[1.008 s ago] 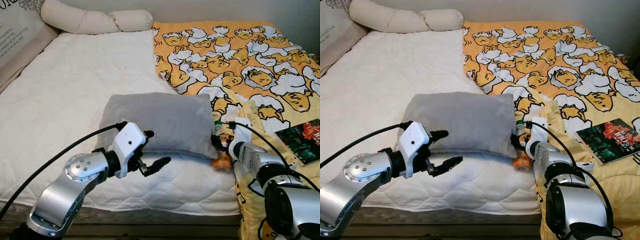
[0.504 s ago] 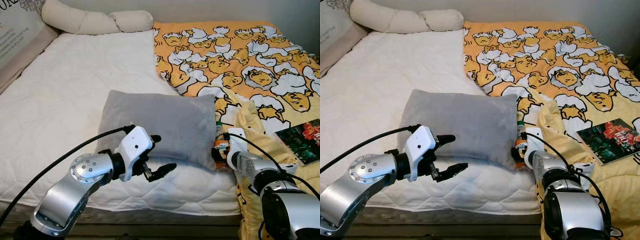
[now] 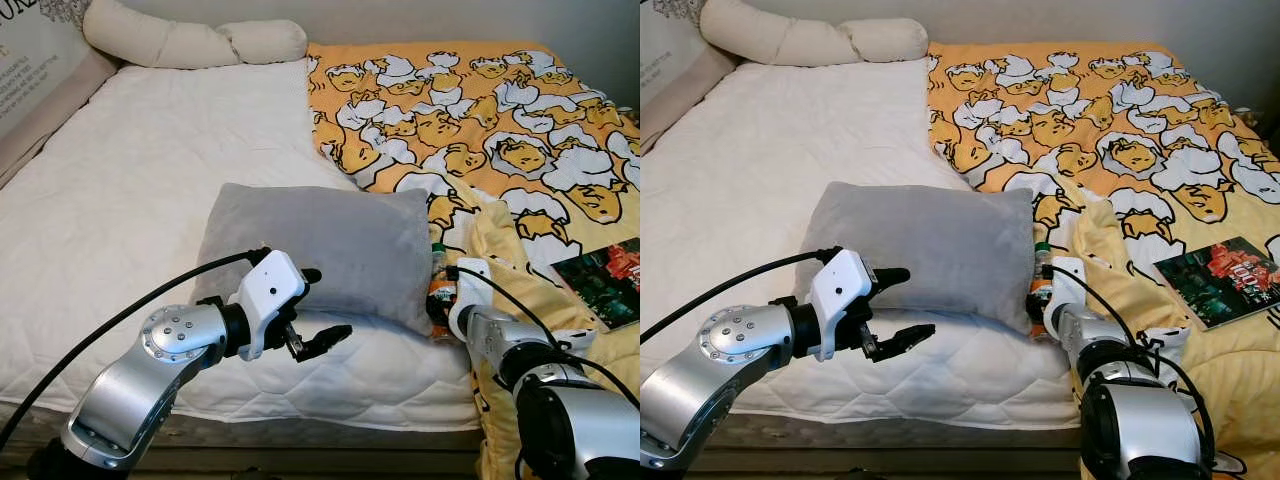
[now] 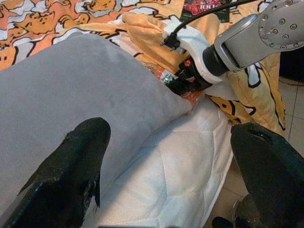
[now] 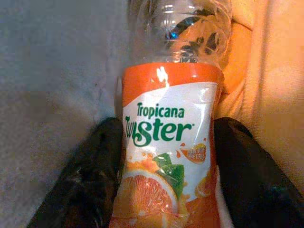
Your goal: Clean up the room
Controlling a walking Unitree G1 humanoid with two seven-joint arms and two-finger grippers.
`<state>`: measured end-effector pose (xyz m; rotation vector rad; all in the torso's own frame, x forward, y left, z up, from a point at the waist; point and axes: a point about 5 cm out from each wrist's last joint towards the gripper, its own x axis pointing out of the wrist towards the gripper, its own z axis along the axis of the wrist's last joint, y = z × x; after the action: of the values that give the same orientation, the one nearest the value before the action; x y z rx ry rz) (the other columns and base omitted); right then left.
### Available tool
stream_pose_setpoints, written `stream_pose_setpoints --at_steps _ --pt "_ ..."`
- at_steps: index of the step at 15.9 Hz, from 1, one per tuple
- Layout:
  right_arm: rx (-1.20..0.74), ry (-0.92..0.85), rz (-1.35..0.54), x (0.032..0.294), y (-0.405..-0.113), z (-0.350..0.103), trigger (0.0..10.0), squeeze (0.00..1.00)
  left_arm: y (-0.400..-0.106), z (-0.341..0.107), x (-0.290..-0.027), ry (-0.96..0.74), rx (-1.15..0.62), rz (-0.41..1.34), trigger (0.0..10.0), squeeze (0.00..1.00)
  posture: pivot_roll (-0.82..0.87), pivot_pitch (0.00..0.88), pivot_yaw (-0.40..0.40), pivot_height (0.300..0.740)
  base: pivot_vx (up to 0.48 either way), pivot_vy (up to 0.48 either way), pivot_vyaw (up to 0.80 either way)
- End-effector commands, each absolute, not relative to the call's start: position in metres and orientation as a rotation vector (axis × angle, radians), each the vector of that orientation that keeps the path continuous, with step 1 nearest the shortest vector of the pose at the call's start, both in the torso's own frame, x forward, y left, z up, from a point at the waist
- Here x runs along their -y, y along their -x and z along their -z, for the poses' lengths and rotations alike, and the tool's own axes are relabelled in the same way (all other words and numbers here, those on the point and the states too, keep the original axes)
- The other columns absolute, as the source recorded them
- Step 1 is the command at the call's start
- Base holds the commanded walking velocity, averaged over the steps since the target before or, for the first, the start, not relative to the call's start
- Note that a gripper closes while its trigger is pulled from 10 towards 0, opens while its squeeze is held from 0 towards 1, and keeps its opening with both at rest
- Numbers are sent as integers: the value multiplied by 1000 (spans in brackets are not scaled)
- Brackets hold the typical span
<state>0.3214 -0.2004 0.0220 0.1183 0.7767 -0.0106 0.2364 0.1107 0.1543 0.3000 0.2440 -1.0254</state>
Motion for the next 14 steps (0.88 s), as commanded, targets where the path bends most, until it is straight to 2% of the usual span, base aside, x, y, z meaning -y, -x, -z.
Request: stream_pose_setpoints --at_steps 1,8,10,14 --pt "-823 -156 37 201 -312 -11 0 0 -239 -154 -113 -322 -257 1011 10000 0 41 17 45 740 0 0 0" --pt "-672 -218 59 215 -325 -31 0 0 -244 -155 -116 -320 -231 963 10000 0 19 0 36 740 0 0 0" --pt "-418 -289 -6 221 -345 -63 0 0 -252 -160 -123 -293 -177 846 10000 0 8 0 40 740 0 0 0" --pt "-171 -233 -109 222 -352 -92 0 0 -254 -161 -127 -260 -135 757 10000 0 -12 0 51 740 0 0 0"
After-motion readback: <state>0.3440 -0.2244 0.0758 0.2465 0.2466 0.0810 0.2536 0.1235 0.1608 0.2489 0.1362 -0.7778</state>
